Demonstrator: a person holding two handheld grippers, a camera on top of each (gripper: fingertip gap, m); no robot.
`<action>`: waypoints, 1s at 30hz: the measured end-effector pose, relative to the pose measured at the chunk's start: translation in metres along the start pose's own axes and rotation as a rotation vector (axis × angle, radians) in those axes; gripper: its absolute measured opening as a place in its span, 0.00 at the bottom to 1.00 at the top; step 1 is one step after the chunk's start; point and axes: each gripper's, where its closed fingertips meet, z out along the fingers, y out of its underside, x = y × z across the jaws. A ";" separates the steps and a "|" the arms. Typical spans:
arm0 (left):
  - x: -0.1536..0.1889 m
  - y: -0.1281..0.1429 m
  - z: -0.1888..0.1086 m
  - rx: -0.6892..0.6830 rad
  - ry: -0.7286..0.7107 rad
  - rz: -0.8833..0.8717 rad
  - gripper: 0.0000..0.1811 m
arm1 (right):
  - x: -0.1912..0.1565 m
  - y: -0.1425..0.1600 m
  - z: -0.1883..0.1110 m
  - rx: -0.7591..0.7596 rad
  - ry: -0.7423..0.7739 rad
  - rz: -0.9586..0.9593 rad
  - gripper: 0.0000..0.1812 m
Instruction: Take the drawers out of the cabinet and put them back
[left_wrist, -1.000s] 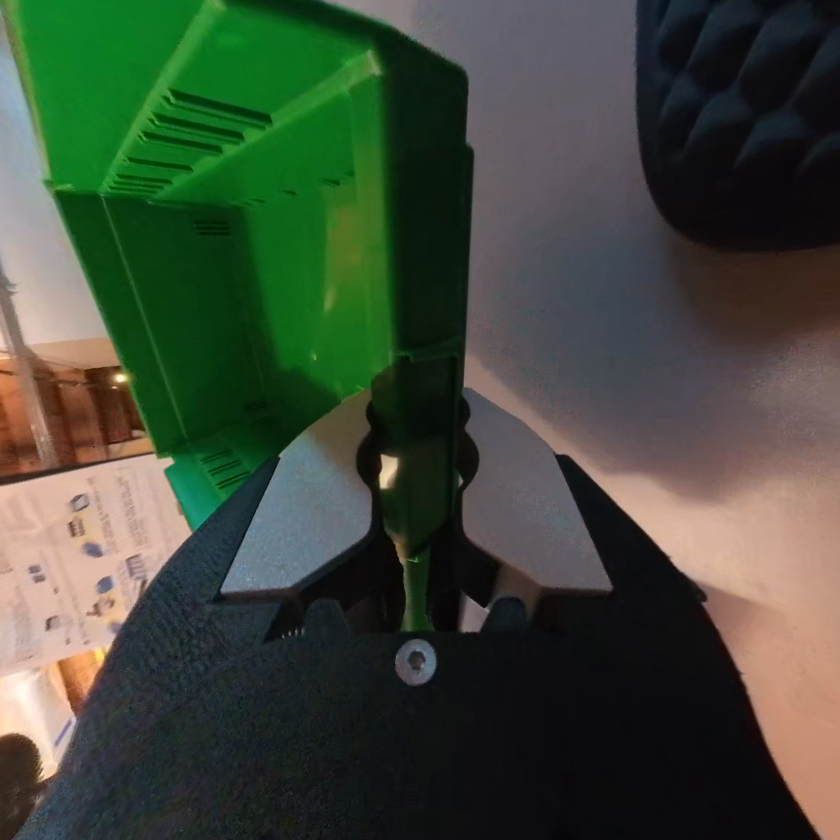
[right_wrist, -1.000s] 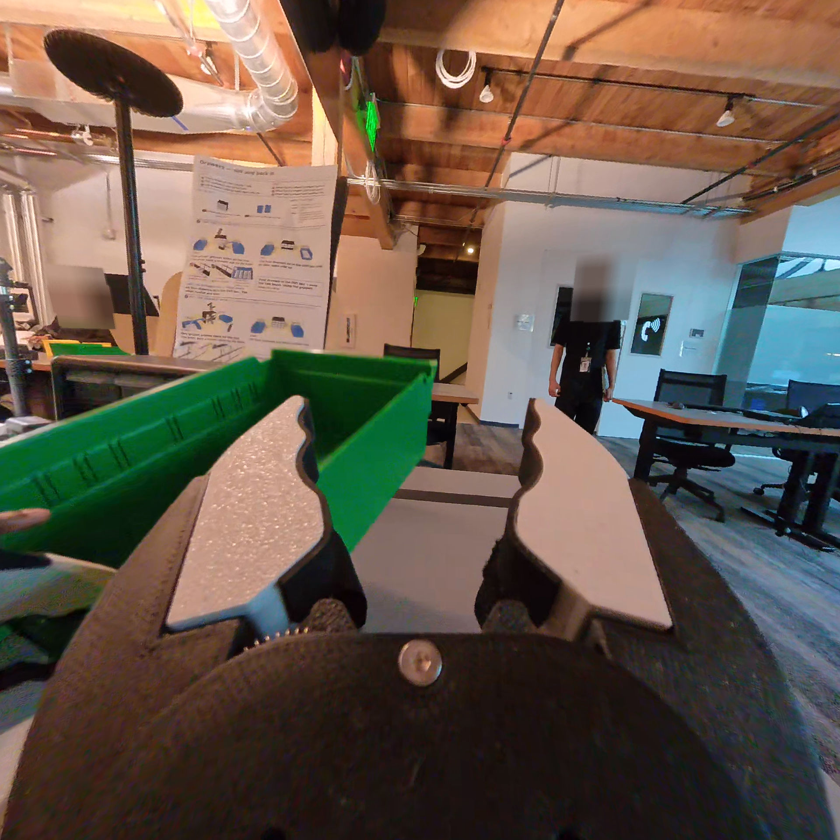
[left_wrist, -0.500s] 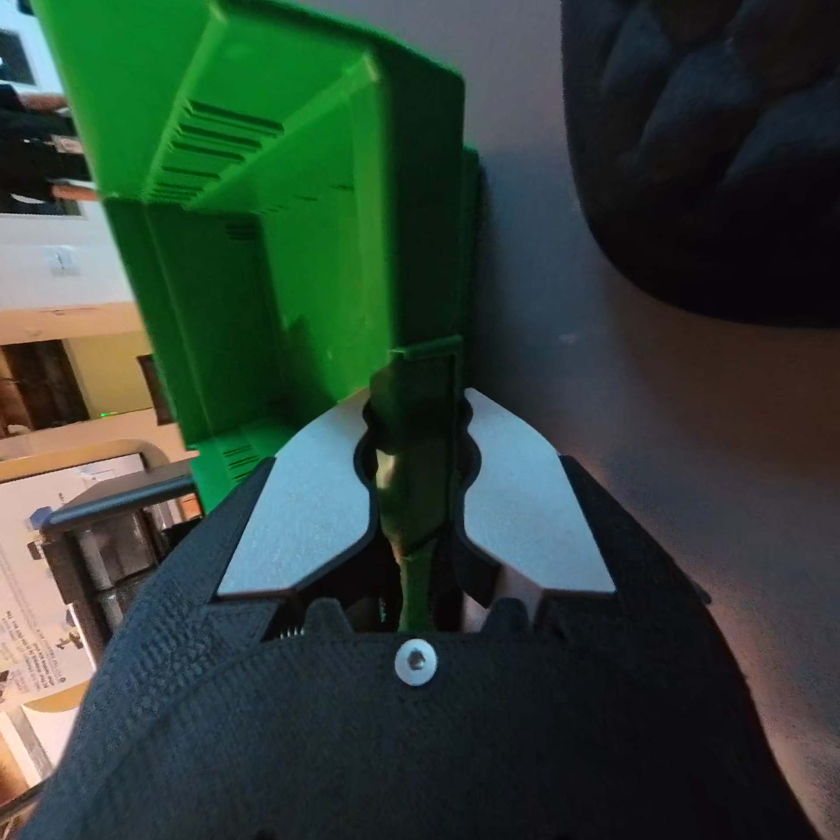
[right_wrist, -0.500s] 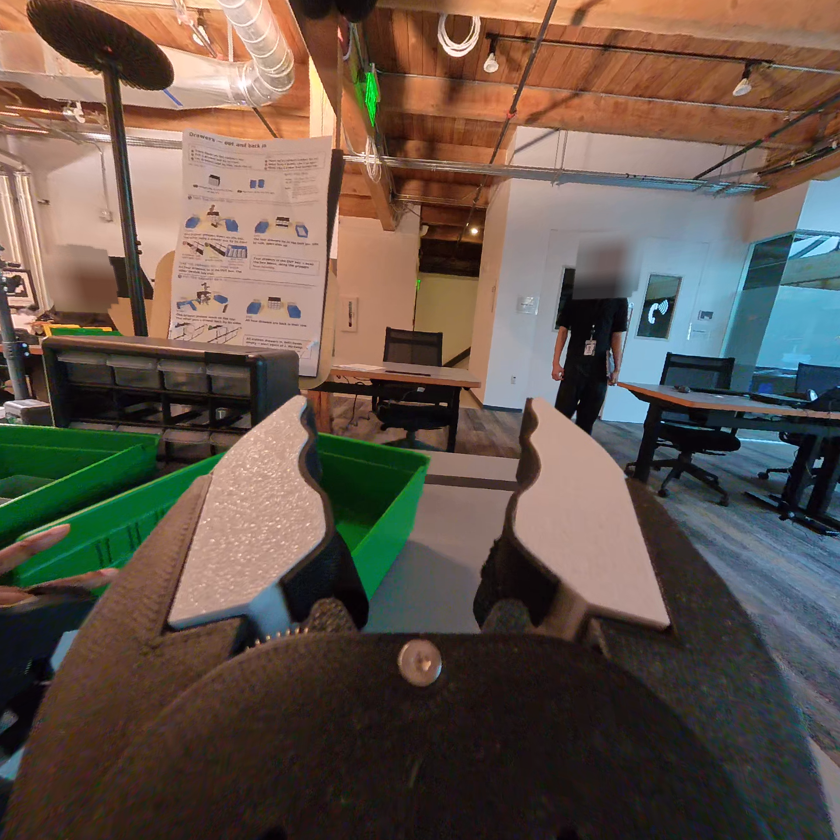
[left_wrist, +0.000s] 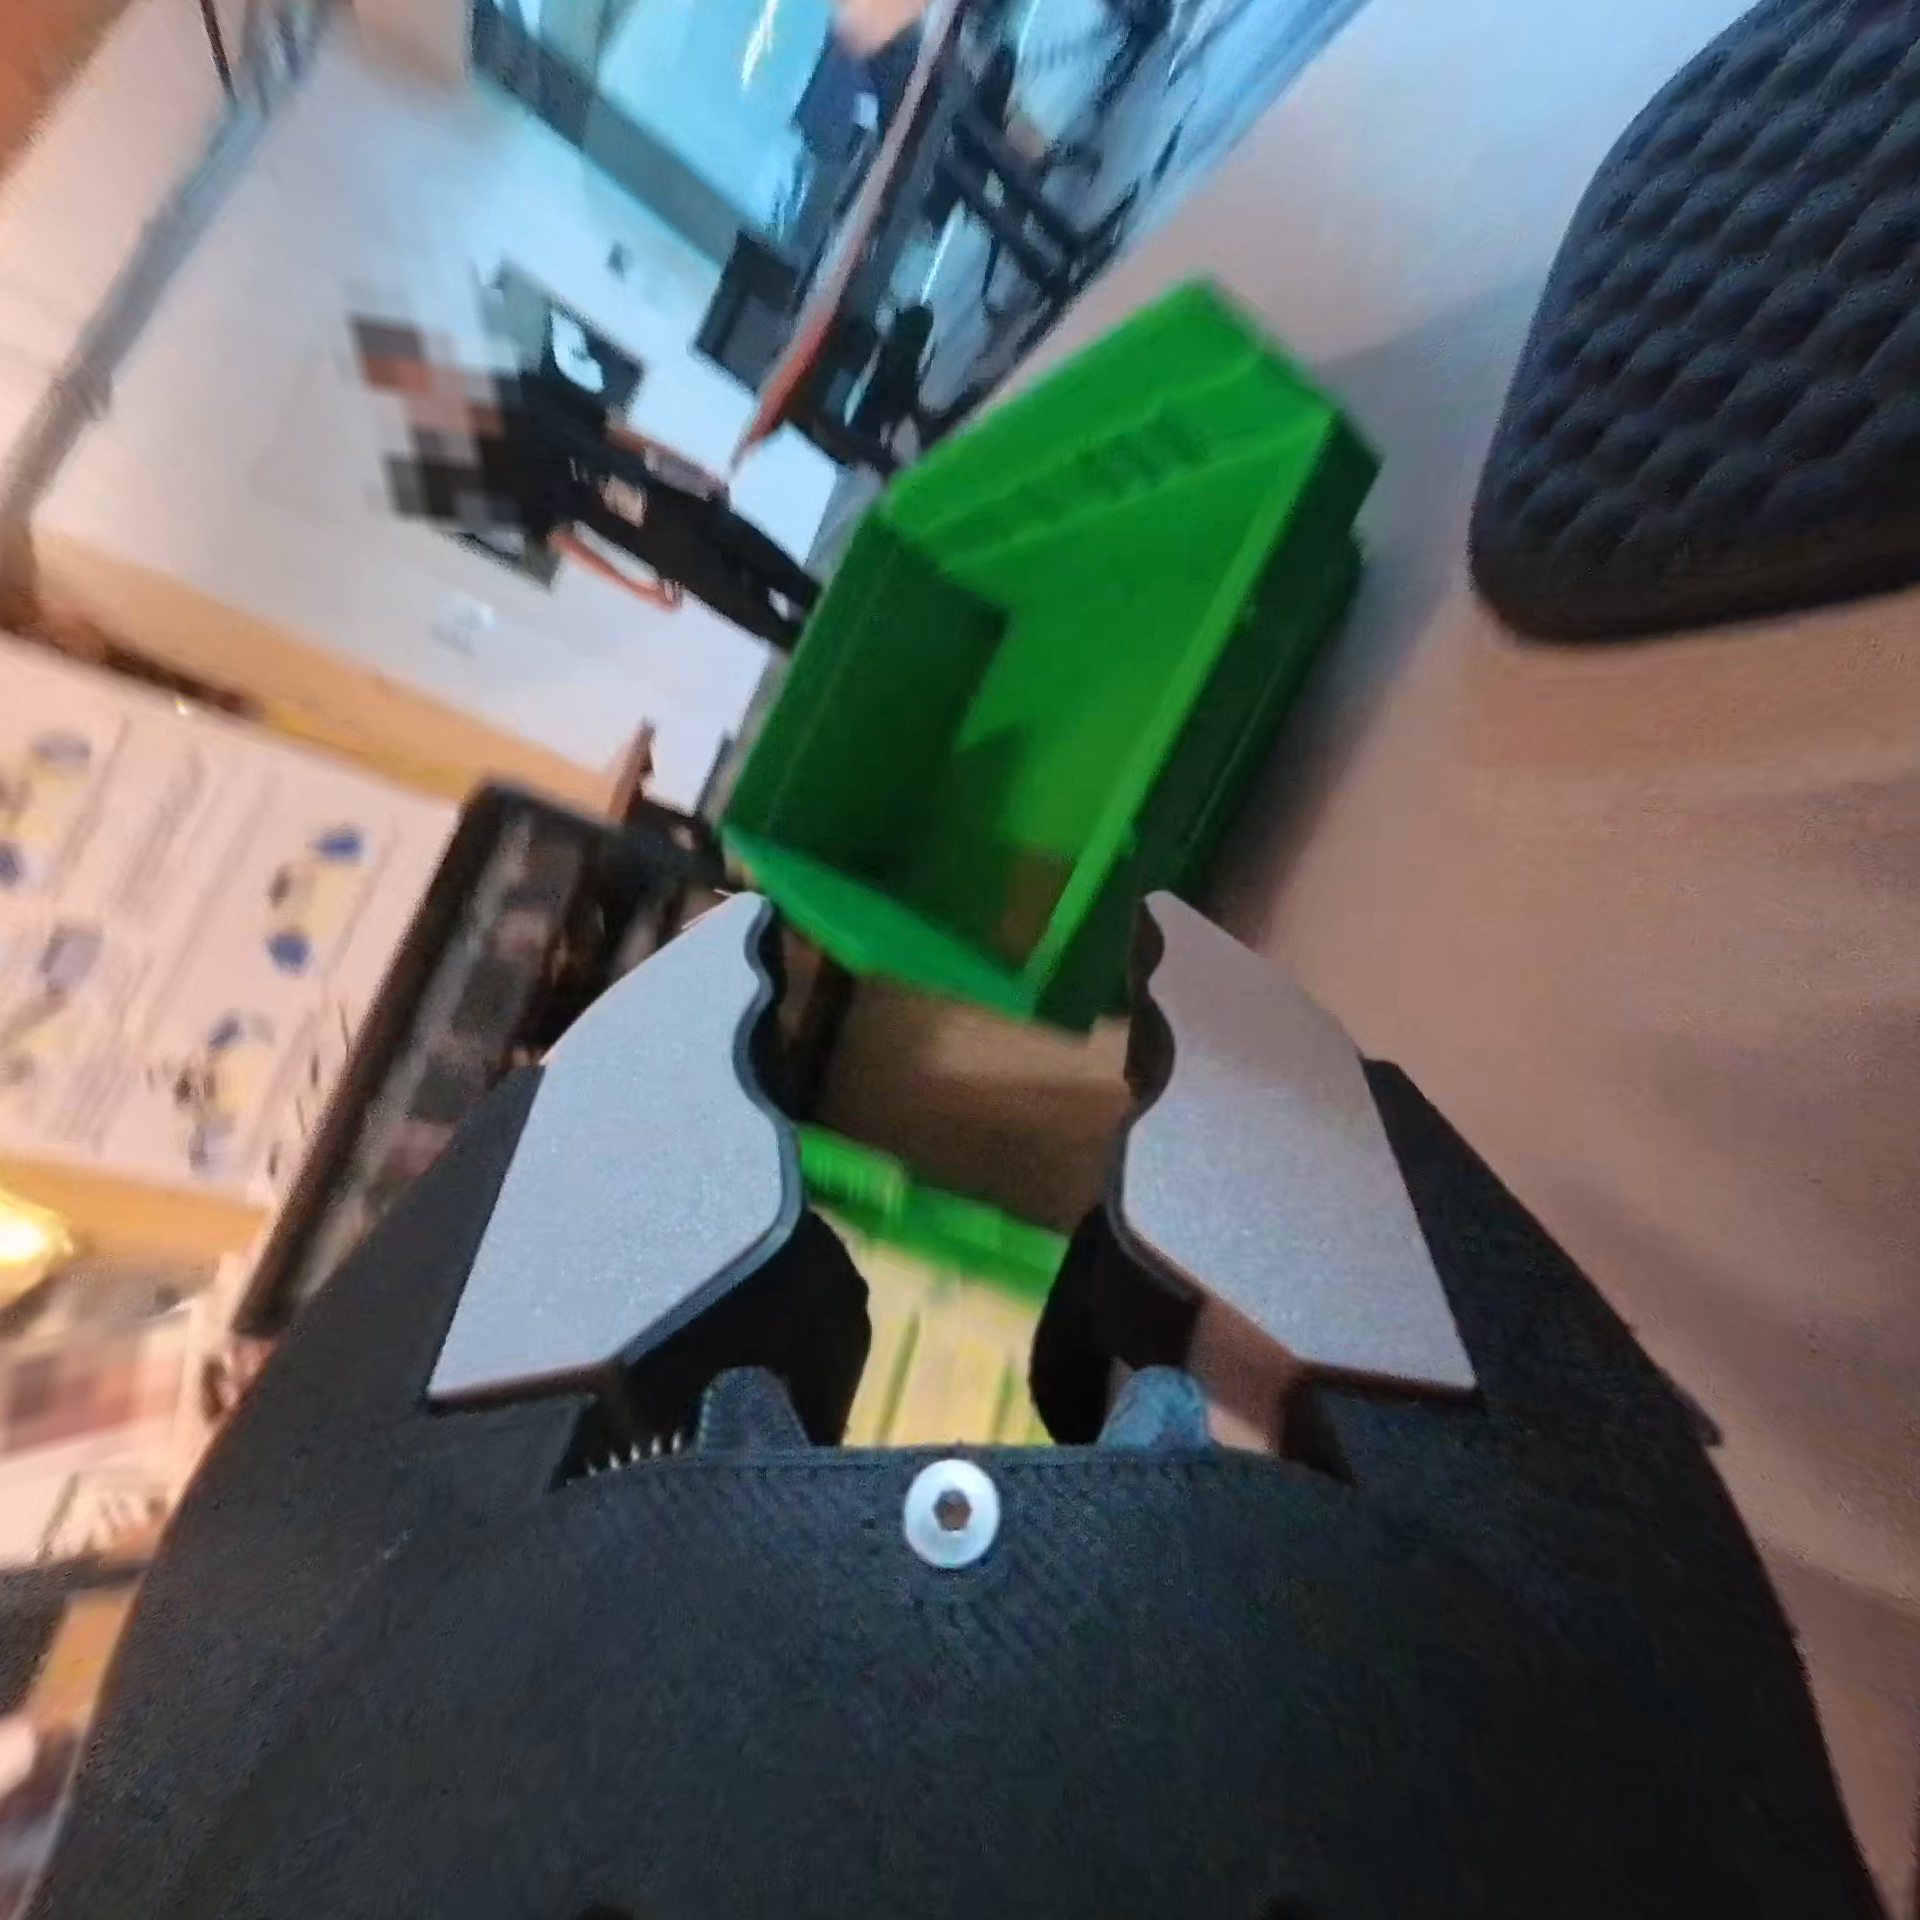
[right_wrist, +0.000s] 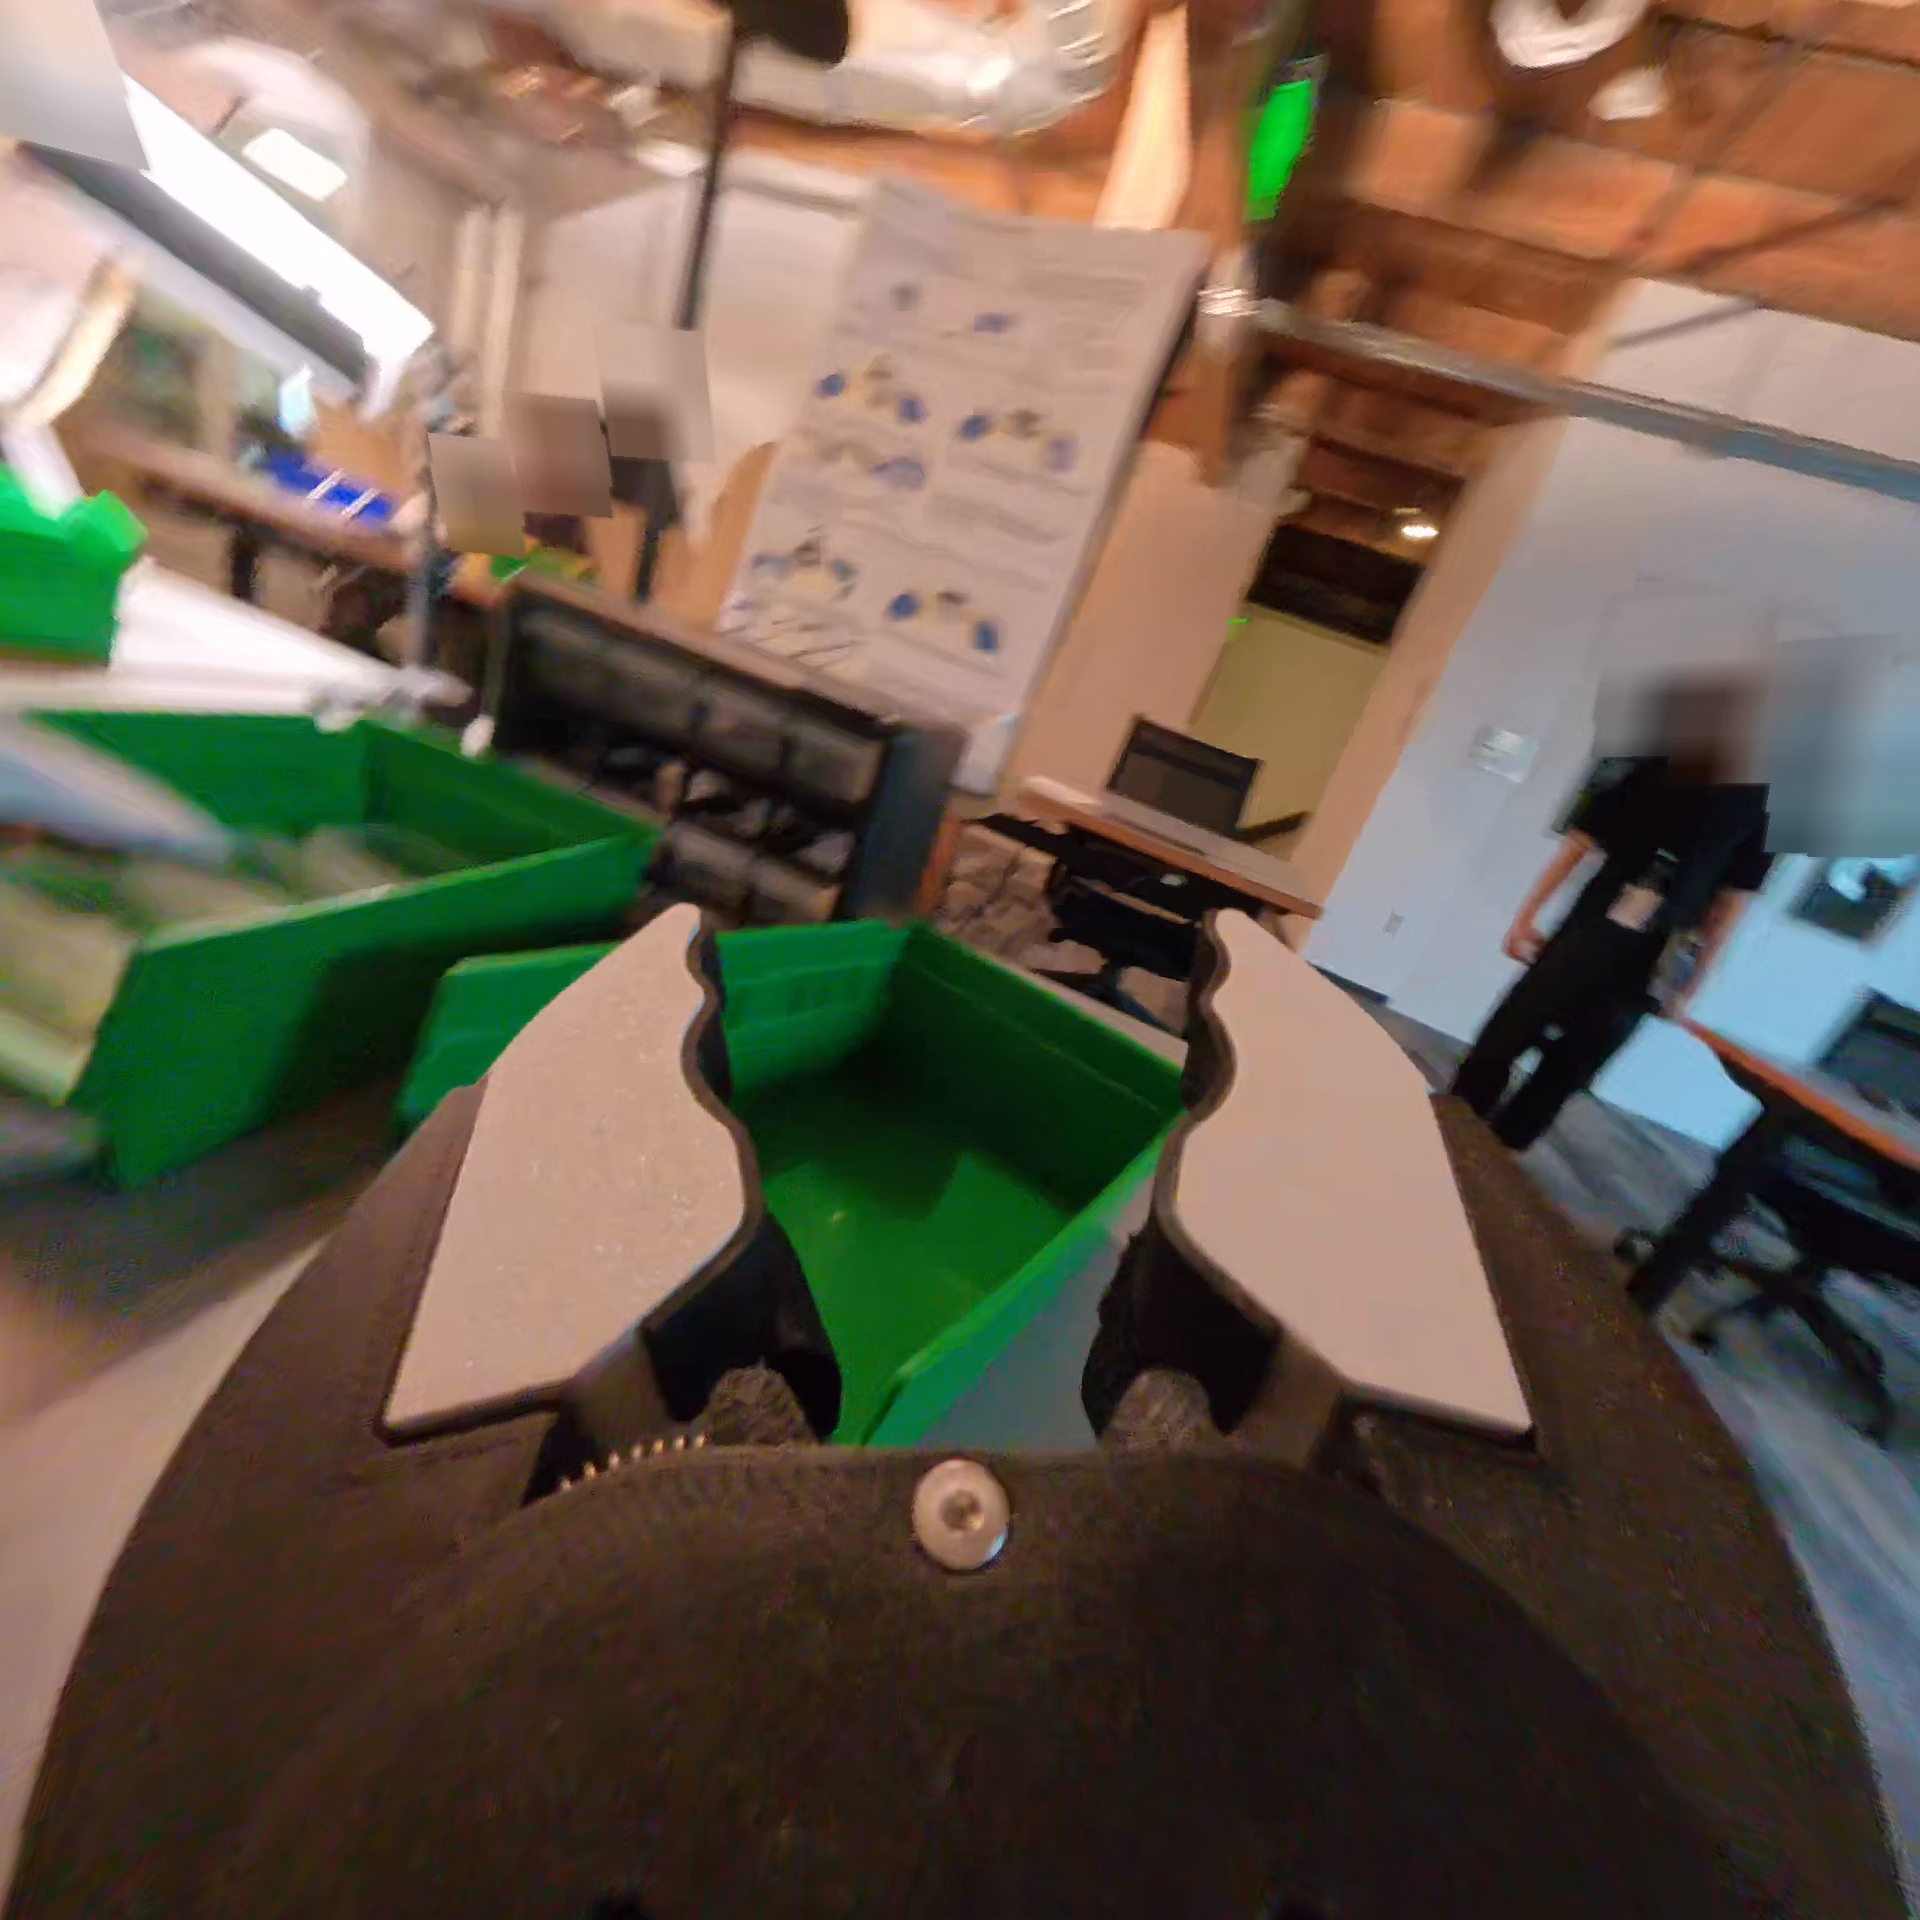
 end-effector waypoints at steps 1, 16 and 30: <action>-0.006 0.023 -0.014 -0.061 0.005 -0.039 0.35 | -0.020 0.005 0.003 -0.030 -0.092 -0.061 0.47; 0.006 0.148 -0.059 -0.408 0.099 0.002 0.27 | -0.148 0.156 0.037 -0.664 -0.489 -0.754 0.37; 0.015 0.185 -0.059 -0.636 0.127 0.156 0.24 | -0.138 0.169 0.035 -0.710 -0.483 -0.852 0.29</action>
